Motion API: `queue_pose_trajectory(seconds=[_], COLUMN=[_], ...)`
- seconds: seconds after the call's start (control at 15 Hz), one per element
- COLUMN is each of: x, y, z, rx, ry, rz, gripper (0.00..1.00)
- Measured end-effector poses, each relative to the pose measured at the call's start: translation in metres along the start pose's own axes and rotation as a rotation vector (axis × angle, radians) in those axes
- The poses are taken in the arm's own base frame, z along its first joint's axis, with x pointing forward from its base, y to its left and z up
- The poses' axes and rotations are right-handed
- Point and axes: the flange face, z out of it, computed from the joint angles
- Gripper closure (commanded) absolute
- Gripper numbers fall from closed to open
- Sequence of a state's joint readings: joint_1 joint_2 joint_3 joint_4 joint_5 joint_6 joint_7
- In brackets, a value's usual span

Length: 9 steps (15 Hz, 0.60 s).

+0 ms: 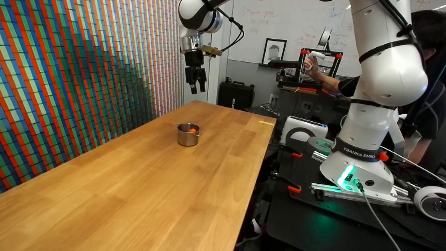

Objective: Put the orange rubber duck in the pot

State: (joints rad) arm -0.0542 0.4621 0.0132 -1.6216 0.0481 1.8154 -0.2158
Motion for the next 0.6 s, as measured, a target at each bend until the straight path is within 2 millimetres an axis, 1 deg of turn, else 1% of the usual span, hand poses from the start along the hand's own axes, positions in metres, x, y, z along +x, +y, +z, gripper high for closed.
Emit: queue_pose_trajectory(seconds=[0.2, 0.33, 0.47, 0.6], x=[-0.022, -0.035, -0.042, -0.043], y=[0.019, 0.026, 0.027, 0.027], z=[-0.046, -0.07, -0.085, -0.086], rx=[-0.017, -0.032, -0.036, -0.037], ry=[-0.033, -0.041, -0.037, -0.037], rz=[0.004, 0.002, 0.002, 0.001], gripper=[0.0, 0.0, 0.0, 0.0])
